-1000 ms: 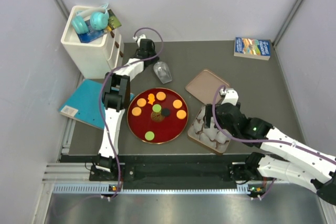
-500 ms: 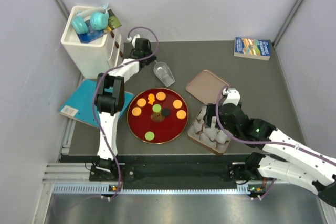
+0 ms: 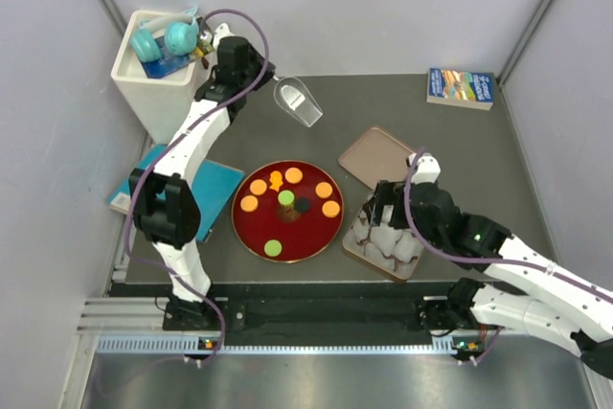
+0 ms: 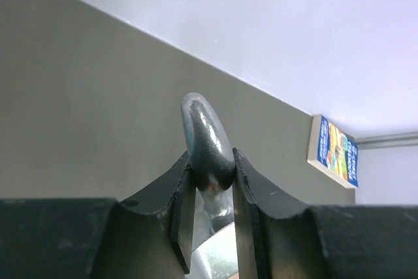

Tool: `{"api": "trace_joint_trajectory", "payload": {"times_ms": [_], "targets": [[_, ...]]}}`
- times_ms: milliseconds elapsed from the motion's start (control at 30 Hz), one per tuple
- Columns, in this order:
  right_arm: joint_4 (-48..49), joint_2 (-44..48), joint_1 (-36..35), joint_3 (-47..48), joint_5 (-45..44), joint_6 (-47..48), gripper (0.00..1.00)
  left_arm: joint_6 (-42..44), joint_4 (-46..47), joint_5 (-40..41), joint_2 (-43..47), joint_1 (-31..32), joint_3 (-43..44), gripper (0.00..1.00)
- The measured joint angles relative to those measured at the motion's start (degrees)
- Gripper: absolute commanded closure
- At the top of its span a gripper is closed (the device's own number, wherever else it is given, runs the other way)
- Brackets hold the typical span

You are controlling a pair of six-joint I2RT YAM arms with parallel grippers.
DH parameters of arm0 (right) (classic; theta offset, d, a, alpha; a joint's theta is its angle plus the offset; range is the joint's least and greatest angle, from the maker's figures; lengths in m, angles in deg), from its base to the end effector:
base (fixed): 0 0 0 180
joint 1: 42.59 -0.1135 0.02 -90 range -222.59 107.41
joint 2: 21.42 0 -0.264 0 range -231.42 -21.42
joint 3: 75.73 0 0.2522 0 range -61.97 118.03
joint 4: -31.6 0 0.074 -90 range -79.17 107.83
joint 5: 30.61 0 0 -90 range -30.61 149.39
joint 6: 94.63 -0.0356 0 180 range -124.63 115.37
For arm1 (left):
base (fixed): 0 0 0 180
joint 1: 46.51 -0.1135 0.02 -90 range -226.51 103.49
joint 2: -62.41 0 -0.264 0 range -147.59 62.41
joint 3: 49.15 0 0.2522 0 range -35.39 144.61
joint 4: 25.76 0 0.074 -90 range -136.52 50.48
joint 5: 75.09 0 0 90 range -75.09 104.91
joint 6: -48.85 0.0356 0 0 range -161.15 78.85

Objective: Pack the cookies

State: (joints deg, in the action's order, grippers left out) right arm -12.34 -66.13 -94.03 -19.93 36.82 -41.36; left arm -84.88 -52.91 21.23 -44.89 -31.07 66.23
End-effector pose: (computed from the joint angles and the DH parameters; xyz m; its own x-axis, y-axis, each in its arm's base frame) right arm 0.1164 0.1241 0.2898 -0.5826 0.1551 -0.7978 -0.2154 0.9171 0.3356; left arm 0.4363 -0.1164 0.3653 -0.3412 -0.6186 -0.7078 -0.0990 0.7724 -0.6273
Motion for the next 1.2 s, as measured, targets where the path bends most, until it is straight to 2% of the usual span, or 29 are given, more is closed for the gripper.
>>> {"api": "trace_joint_trajectory", "payload": {"times_ms": [267,367,533,700,833,1133,1167,1200], "targets": [[9.7,-3.0,1.5,2.0,3.4,-0.7,0.09,-4.9,-10.0,2.3,7.2,3.6,-7.1,1.0],[18.3,-3.0,7.3,-0.2,10.2,-4.5,0.11,-7.9,-14.5,2.0,8.8,4.6,-8.8,1.0],[33.0,-3.7,14.6,-10.0,19.3,-13.3,0.12,-12.6,-18.7,1.5,14.1,5.4,-15.5,1.0],[42.2,-7.5,14.8,-14.3,25.9,-18.0,0.12,-17.0,-19.8,1.7,21.2,6.7,-21.8,1.0],[49.6,-10.3,14.2,-14.7,28.7,-20.1,0.14,-21.2,-18.8,3.9,25.7,10.3,-26.2,1.0],[57.7,-18.4,13.3,-14.7,31.6,-22.5,0.2,-27.8,-16.6,5.3,24.9,17.9,-28.2,1.0],[57.8,-18.7,13.2,-14.7,31.7,-22.5,0.22,-28.1,-16.6,5.4,24.8,18.0,-28.2,1.0],[57.8,-18.9,13.1,-14.7,31.7,-22.5,0.28,-28.3,-16.6,5.5,24.8,18.0,-28.2,1.0]]}}
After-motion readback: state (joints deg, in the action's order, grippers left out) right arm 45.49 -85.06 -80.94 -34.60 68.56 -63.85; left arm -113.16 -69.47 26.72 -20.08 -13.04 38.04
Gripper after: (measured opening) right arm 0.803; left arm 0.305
